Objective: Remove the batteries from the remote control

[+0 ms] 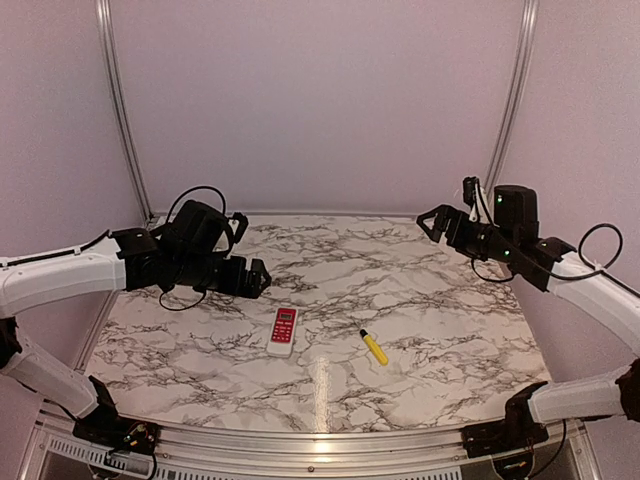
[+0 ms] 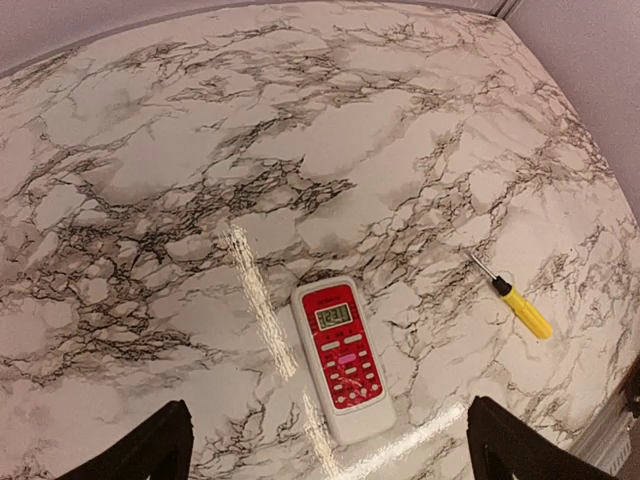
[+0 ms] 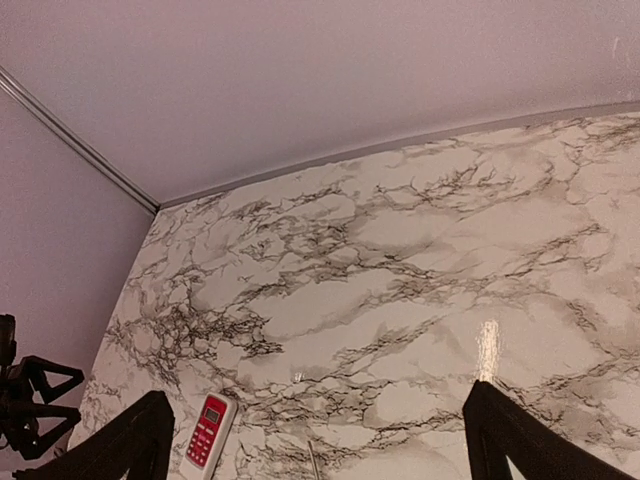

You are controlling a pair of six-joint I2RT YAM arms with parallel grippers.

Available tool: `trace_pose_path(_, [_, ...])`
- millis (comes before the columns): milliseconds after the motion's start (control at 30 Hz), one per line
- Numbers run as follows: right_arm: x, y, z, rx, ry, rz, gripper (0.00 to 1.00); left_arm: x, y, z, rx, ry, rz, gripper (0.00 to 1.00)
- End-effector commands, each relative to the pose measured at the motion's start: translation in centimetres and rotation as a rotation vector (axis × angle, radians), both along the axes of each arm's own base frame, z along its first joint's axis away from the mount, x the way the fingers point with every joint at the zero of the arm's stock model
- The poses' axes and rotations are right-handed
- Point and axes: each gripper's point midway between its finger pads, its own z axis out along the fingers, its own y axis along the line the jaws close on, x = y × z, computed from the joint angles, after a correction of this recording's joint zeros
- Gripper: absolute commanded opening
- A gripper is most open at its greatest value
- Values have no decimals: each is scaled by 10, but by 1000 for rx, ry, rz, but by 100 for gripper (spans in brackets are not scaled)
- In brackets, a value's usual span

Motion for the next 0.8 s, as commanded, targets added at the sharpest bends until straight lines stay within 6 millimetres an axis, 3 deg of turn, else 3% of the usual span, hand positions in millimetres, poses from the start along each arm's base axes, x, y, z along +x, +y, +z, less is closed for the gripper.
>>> trace_pose_path(0, [2,13,13,41,-4,23,99,-20,-6,-19,81,66,33,99])
trace_pose_path(500, [-1,7,-25,-65,157,3,99,-66,-42,-79,183,187,61,99])
trace_pose_path(767, [2,10,-38,-144,202,40,99,-73,-49,-114,210,274,121,99])
